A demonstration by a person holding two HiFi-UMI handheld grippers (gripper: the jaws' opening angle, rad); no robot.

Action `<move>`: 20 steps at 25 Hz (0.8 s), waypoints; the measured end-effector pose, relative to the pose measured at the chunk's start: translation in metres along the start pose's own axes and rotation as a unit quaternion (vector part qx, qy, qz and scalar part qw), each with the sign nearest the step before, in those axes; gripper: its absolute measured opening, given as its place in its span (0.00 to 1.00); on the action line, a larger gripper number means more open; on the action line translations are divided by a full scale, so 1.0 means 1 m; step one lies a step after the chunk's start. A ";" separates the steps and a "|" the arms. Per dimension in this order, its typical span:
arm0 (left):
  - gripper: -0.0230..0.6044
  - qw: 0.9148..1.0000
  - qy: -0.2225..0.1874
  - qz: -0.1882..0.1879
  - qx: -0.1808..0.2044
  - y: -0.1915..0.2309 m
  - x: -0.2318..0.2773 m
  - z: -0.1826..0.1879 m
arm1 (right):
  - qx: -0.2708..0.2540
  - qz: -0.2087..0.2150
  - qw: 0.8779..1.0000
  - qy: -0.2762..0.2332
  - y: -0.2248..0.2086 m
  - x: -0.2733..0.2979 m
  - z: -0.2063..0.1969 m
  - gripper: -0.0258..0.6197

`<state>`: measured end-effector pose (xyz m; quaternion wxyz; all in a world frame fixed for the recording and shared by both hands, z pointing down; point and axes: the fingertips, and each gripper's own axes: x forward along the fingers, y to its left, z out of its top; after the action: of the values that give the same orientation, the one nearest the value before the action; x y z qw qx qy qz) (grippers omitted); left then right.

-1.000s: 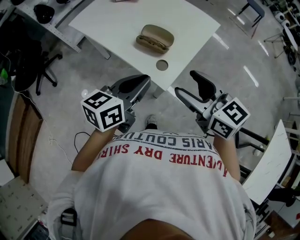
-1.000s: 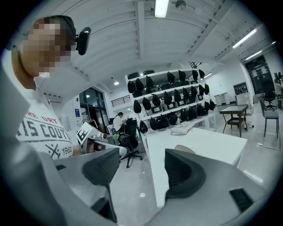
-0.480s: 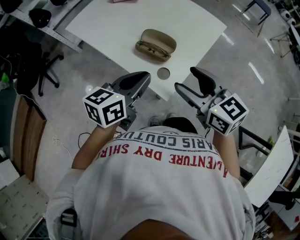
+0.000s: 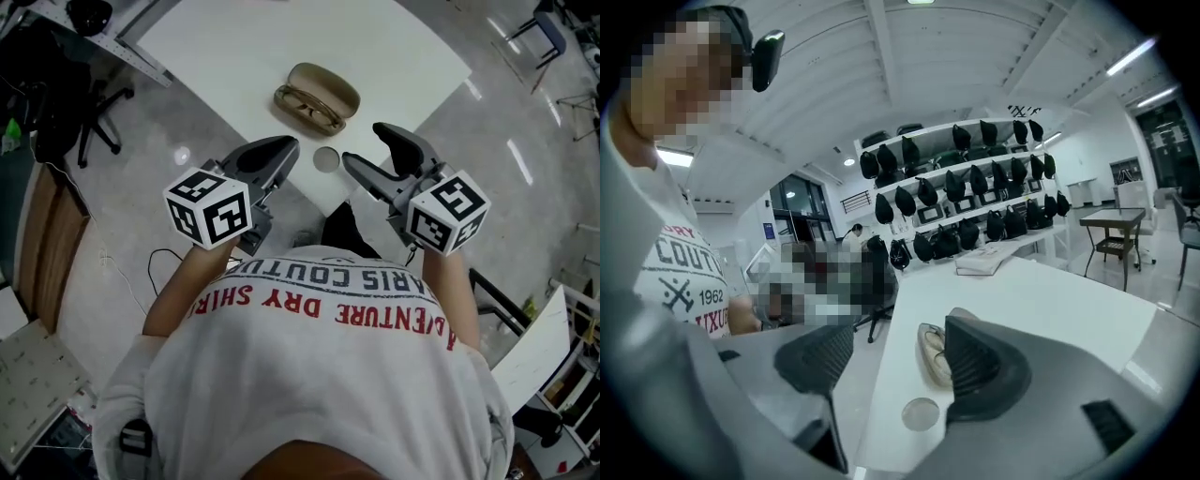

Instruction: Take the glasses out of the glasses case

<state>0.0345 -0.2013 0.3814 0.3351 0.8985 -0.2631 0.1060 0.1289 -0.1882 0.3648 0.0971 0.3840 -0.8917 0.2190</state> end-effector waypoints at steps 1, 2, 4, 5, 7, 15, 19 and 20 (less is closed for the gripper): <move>0.11 1.000 -0.001 0.004 -0.002 0.002 0.003 0.002 | -0.001 0.005 1.000 0.004 -0.004 0.004 0.001 0.51; 0.11 1.000 -0.001 0.009 -0.004 0.004 0.006 0.004 | -0.003 0.009 1.000 0.009 -0.007 0.008 0.002 0.51; 0.11 1.000 -0.004 0.016 -0.008 0.009 0.012 0.009 | -0.006 0.016 1.000 0.019 -0.015 0.018 0.003 0.51; 0.11 1.000 -0.006 0.020 -0.010 0.012 0.014 0.011 | -0.009 0.019 0.999 0.025 -0.019 0.023 0.002 0.51; 0.11 1.000 -0.009 0.026 -0.014 0.016 0.017 0.013 | -0.012 0.023 0.999 0.038 -0.026 0.033 0.000 0.51; 0.11 0.998 -0.013 0.048 -0.029 0.037 0.019 0.009 | -0.027 0.017 0.996 0.079 -0.048 0.072 -0.012 0.51; 0.11 0.997 -0.014 0.059 -0.039 0.052 0.016 0.007 | -0.043 0.011 0.993 0.109 -0.055 0.096 -0.022 0.51; 0.11 0.997 -0.016 0.061 -0.041 0.055 0.015 0.007 | -0.048 0.008 0.992 0.116 -0.057 0.102 -0.024 0.50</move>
<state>0.0173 -0.2474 0.4117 0.3600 0.8678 -0.3269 0.1017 0.1005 -0.2771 0.4389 0.2168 0.3435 -0.8870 0.2196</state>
